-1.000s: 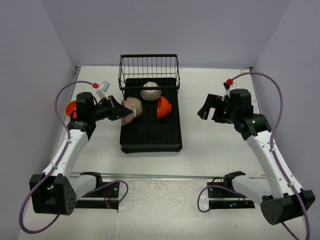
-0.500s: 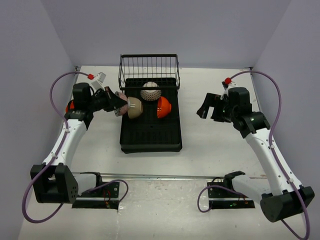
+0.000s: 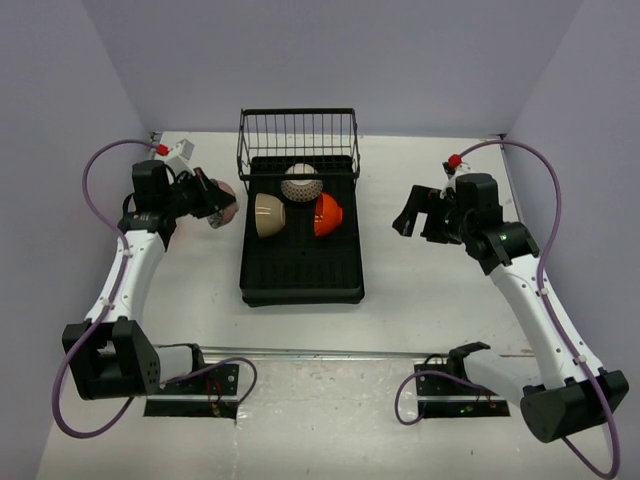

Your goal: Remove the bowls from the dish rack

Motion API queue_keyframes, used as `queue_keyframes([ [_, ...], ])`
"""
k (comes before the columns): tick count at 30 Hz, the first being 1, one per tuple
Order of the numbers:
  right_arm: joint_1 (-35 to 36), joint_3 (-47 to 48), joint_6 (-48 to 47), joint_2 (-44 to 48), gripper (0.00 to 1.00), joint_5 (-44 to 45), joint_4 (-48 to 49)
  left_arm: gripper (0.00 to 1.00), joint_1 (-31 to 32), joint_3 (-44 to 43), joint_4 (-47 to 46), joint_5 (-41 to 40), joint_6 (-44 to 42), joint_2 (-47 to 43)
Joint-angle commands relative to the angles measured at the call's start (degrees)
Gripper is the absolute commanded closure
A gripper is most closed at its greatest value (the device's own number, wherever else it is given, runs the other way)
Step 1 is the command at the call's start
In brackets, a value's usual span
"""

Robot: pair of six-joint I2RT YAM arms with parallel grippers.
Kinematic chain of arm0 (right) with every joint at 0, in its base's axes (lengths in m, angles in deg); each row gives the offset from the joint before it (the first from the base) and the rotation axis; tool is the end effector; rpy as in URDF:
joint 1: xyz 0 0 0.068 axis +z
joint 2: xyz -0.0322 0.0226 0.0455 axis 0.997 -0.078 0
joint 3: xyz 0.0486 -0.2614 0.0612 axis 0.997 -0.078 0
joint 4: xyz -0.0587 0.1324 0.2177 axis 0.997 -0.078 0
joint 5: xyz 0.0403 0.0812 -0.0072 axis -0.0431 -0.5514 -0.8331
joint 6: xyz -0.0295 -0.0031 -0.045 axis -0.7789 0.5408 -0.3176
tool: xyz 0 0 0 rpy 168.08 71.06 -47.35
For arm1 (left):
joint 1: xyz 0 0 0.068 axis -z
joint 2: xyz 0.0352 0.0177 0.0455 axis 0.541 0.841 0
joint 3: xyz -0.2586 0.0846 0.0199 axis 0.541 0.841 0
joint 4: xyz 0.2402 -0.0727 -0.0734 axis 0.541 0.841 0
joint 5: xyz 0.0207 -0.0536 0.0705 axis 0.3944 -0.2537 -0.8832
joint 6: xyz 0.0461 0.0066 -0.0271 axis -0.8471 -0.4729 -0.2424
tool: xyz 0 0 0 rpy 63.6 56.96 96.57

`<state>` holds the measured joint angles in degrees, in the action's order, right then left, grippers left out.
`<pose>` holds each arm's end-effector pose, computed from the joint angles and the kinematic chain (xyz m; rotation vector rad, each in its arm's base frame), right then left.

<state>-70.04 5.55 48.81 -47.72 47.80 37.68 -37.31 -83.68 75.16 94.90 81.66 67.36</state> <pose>0.2101 0.0629 0.3531 0.1066 2.2772 0.5120 0.2784 0.0013 0.3088 -0.1967 2.1108 -0.8952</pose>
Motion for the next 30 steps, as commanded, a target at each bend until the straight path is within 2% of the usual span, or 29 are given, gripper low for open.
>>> queue_keyframes([
  [1, 0.3, 1.2, -1.0, 0.2, 0.01, -0.4, 0.6, 1.0, -1.4, -6.6, 1.5, -7.9, -3.4, 0.8],
  [9, 0.5, 1.6, -0.8, -0.5, 0.01, -1.2, 1.0, 1.0, -2.2, -17.6, 15.3, -38.3, -3.1, 6.3],
  [15, 0.6, 2.6, -0.8, -1.3, 0.01, -1.3, 0.9, 1.0, -2.3, -16.9, 22.6, -55.3, 1.0, 5.9],
  [21, 0.6, 2.9, -0.8, -1.4, 0.01, -1.5, 0.9, 1.0, -4.1, -7.7, 24.9, -61.2, 4.2, 4.4],
  [30, 0.6, 2.4, -0.8, -0.9, 0.01, -1.1, 0.8, 1.0, -9.6, -2.6, 22.5, -61.4, 5.5, 8.7],
])
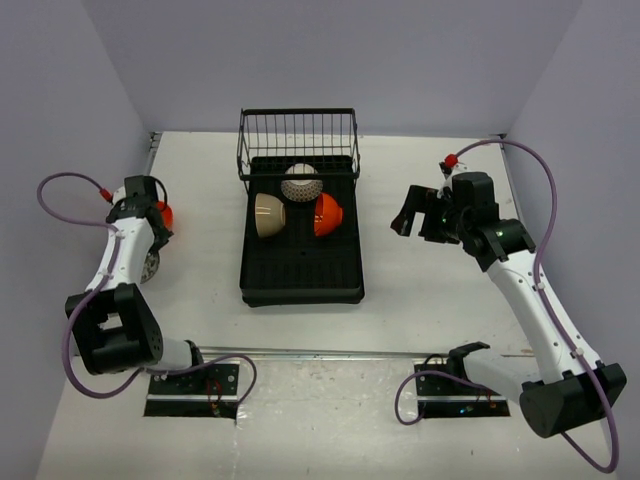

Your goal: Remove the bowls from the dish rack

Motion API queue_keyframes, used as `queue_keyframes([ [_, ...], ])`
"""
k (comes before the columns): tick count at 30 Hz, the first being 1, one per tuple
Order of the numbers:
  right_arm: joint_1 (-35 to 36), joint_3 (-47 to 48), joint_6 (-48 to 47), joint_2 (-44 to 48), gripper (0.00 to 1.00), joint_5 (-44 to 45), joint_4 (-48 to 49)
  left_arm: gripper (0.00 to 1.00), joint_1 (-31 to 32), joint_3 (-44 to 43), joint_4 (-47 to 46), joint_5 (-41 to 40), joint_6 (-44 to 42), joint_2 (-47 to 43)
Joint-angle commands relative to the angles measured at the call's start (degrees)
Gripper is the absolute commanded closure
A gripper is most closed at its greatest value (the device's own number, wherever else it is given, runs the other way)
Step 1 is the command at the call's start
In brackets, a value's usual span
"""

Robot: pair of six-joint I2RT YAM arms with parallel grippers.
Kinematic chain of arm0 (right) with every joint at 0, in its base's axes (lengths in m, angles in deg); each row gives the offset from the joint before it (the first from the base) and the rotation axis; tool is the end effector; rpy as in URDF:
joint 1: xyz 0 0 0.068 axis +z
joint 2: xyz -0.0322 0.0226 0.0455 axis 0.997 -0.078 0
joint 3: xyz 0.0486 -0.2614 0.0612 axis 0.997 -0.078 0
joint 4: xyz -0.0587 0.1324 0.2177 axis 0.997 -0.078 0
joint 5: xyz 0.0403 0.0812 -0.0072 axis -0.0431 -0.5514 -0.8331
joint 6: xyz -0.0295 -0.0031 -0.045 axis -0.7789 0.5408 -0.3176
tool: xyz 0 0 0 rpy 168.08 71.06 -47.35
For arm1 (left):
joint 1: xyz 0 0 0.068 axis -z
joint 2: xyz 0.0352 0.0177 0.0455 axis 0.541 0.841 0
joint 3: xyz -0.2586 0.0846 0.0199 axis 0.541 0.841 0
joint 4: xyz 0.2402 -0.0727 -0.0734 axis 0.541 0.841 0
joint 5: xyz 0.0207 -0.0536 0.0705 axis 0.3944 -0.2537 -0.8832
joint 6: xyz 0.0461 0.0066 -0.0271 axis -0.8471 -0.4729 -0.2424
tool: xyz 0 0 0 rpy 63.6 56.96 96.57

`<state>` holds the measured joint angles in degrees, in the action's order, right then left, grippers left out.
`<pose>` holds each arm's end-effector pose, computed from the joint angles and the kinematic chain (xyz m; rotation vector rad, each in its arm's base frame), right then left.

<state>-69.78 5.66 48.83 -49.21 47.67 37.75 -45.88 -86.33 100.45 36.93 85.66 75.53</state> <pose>0.2158 0.0656 0.3486 0.1037 2.3012 0.5111 0.2649 0.0756 0.2523 -1.0820 2.3352 0.3915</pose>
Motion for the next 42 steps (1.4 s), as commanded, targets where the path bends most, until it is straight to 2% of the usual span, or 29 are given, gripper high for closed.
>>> queue_keyframes([
  [1, 0.3, 2.5, -0.8, 0.6, 0.01, -1.0, 0.7, 1.0, -1.2, 0.4, -3.2, -4.1, 1.4, 0.9],
  [11, 0.3, 3.1, -1.1, 0.6, 0.01, -0.3, 0.3, 1.0, -3.8, 1.4, -5.4, -7.5, 1.2, 9.3],
  [23, 0.3, 2.6, -1.2, 1.0, 0.01, 0.3, 0.3, 1.0, -6.8, -2.2, -6.6, -4.0, 0.5, 14.8],
  [24, 0.3, 2.7, -1.2, 1.0, 0.01, 0.3, 0.2, 0.98, -6.8, -2.3, -6.6, -3.8, 0.5, 15.0],
  [28, 0.3, 2.6, -1.1, 1.1, 0.01, 0.2, 0.2, 0.77, -7.0, -2.7, -6.7, -2.5, 0.4, 15.6],
  [30, 0.3, 2.5, -1.1, 1.1, 0.01, 0.2, 0.3, 0.7, -7.0, -2.7, -6.8, -1.9, 0.4, 15.3],
  [33, 0.3, 2.4, -0.9, 0.9, 0.01, 0.2, 0.5, 0.5, -7.1, -3.1, -6.6, -0.7, 0.5, 13.8],
  [38, 0.3, 2.4, -0.7, 0.5, 0.01, -0.4, 0.9, 0.45, -6.6, -5.9, -5.1, 5.2, 1.8, 9.3],
  [42, 0.3, 3.0, -0.5, -0.3, 0.01, -0.7, 0.8, 0.37, -3.2, -8.1, -5.1, 10.6, 4.0, 5.1],
])
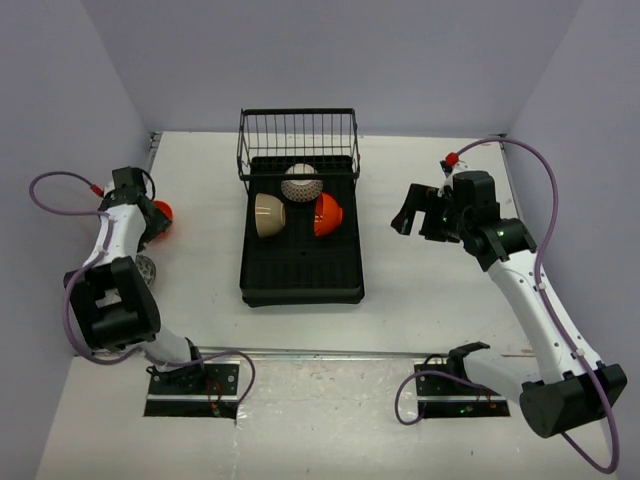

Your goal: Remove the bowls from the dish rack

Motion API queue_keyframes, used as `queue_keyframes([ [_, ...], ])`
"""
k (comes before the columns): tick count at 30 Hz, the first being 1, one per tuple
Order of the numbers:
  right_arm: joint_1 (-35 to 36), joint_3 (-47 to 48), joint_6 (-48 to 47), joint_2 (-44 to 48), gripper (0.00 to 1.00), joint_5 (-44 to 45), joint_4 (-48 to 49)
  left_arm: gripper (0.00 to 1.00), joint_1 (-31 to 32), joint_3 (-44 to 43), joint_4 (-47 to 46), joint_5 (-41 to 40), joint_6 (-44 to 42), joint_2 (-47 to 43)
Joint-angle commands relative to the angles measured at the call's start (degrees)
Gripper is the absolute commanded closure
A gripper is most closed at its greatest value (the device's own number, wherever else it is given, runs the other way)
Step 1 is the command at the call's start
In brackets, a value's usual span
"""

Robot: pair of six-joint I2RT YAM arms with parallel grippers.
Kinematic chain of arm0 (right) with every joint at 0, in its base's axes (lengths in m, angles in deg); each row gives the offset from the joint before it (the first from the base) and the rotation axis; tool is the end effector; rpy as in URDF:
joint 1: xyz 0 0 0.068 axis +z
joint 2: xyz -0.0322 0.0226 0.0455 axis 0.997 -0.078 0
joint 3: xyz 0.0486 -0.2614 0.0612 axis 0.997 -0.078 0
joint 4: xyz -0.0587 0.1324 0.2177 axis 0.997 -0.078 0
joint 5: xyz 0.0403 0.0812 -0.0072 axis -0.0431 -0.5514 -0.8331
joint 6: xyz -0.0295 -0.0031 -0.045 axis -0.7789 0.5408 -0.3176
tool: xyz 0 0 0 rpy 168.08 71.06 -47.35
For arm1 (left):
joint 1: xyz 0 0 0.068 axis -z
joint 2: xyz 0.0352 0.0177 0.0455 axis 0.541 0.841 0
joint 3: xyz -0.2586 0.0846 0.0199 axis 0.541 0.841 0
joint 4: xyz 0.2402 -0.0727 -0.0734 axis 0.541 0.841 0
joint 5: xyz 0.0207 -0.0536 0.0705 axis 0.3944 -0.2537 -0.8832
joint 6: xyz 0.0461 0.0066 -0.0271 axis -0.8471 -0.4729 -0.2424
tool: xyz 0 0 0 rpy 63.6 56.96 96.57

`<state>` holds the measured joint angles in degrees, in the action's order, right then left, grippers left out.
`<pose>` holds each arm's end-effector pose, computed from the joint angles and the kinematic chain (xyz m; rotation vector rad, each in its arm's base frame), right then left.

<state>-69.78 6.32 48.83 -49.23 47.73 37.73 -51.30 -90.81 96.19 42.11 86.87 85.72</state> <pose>0.2158 0.0656 0.3522 0.1028 2.2902 0.5128 0.2963 0.1104 0.2294 -1.2091 2.3335 0.3096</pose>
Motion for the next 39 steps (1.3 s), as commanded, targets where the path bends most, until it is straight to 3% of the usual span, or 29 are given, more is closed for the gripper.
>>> queue_keyframes([
  [1, 0.3, 2.3, -0.5, -0.4, 0.01, -0.8, 1.0, 0.36, 4.0, -3.6, -2.4, 7.2, 3.3, -7.2],
  [6, 0.3, 3.1, 0.2, -2.9, 0.01, -1.5, 1.9, 0.36, 10.3, 5.0, -20.4, 27.4, 5.3, -16.1],
  [12, 0.3, 7.9, 0.3, -6.1, 0.01, -0.9, 0.3, 0.38, 14.4, 12.3, -32.1, 40.9, 6.5, -21.9],
  [13, 0.3, 8.2, 0.2, -6.0, 0.01, -0.8, 0.2, 0.4, 14.5, 13.2, -33.3, 41.7, 6.6, -23.5],
  [14, 0.3, 8.5, 0.2, -6.0, 0.01, -0.5, 0.1, 0.53, 14.4, 14.5, -35.1, 42.9, 7.2, -24.2],
  [15, 0.3, 8.7, 0.0, -5.9, 0.01, -0.3, -0.3, 0.59, 14.4, 18.1, -41.2, 47.1, 8.1, -25.3],
  [18, 0.3, 7.8, -0.4, -5.2, 0.01, -0.1, -0.4, 0.61, 14.3, 23.5, -46.8, 53.1, 11.4, -26.1],
  [23, 0.3, 6.0, -0.5, -3.9, 0.01, -0.3, -0.5, 0.49, 14.3, 27.5, -53.6, 58.3, 13.0, -29.0],
  [28, 0.3, 6.6, -1.2, -3.9, 0.01, -0.4, -0.8, 0.44, 14.4, 29.7, -56.8, 62.9, 12.8, -29.7],
  [39, 0.3, 8.0, -1.6, -3.3, 0.01, 0.6, -2.3, 0.44, 14.4, 28.4, -57.2, 64.0, 8.0, -22.8],
])
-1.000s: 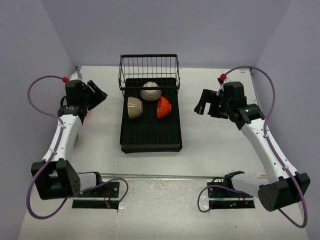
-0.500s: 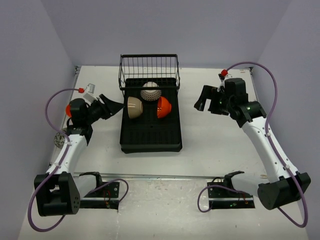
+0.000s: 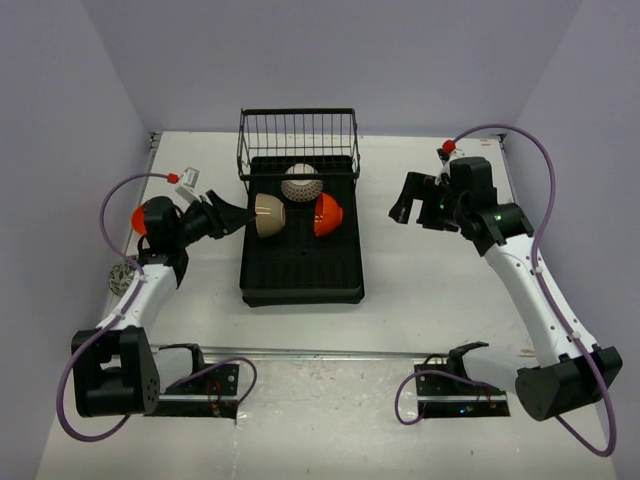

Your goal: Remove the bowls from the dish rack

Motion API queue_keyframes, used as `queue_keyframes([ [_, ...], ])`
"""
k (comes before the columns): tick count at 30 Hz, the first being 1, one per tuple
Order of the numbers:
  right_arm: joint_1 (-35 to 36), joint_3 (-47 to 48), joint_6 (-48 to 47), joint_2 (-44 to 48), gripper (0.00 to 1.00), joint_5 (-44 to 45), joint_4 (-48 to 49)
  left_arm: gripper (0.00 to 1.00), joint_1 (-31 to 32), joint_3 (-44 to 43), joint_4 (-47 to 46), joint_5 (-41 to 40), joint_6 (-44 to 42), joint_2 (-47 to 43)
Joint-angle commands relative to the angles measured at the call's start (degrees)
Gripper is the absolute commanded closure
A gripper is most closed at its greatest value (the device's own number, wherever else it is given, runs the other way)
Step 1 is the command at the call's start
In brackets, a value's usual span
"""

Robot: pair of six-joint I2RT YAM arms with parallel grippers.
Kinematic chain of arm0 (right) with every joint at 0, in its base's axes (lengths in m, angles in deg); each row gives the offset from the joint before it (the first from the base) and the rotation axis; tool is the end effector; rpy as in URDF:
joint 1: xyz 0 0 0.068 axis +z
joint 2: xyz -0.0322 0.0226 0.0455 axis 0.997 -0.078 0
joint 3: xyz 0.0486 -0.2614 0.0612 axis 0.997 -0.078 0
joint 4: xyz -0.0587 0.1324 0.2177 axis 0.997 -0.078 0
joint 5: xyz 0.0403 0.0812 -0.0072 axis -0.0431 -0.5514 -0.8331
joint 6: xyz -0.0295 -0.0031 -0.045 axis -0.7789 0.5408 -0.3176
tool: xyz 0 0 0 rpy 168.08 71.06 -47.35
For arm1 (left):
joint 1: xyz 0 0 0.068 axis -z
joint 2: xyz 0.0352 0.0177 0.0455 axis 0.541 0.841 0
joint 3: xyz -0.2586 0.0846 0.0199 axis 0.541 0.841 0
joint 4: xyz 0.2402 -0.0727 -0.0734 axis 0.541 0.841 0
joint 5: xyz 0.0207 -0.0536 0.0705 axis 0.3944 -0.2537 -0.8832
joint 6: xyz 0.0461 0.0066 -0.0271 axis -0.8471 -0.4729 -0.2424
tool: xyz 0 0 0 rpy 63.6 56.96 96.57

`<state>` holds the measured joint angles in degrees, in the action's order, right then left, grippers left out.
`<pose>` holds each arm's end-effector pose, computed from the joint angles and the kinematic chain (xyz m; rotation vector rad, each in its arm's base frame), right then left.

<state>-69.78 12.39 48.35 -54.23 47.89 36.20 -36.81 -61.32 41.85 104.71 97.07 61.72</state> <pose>0.2341 0.0706 0.3657 0.0957 2.2974 0.5033 0.2507 -0.0077 0.2553 -0.1675 1.8999 -1.1863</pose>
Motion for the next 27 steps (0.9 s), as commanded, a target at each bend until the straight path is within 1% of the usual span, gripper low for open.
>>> queue_keyframes([
  [1, 0.3, 2.0, -1.1, 1.7, 0.01, 0.5, -0.9, 0.44, -0.2, -1.0, -3.3, 1.5, -2.3, 1.6],
  [12, 0.3, 2.1, -0.4, 0.8, 0.01, 0.3, -0.2, 0.45, -0.1, -0.4, -10.2, 4.7, -2.5, 10.5],
  [20, 0.3, 3.1, -0.3, -0.4, 0.01, 0.7, -0.4, 0.46, -0.1, -1.8, -15.2, 6.7, -1.6, 16.4],
  [25, 0.3, 3.4, -0.1, -0.9, 0.01, 0.9, -0.5, 0.46, -0.2, -1.6, -20.5, 9.0, 1.5, 19.3],
  [27, 0.3, 3.6, -0.1, -1.1, 0.01, 1.0, -0.5, 0.46, -0.2, -1.1, -24.8, 9.9, 4.2, 20.5],
])
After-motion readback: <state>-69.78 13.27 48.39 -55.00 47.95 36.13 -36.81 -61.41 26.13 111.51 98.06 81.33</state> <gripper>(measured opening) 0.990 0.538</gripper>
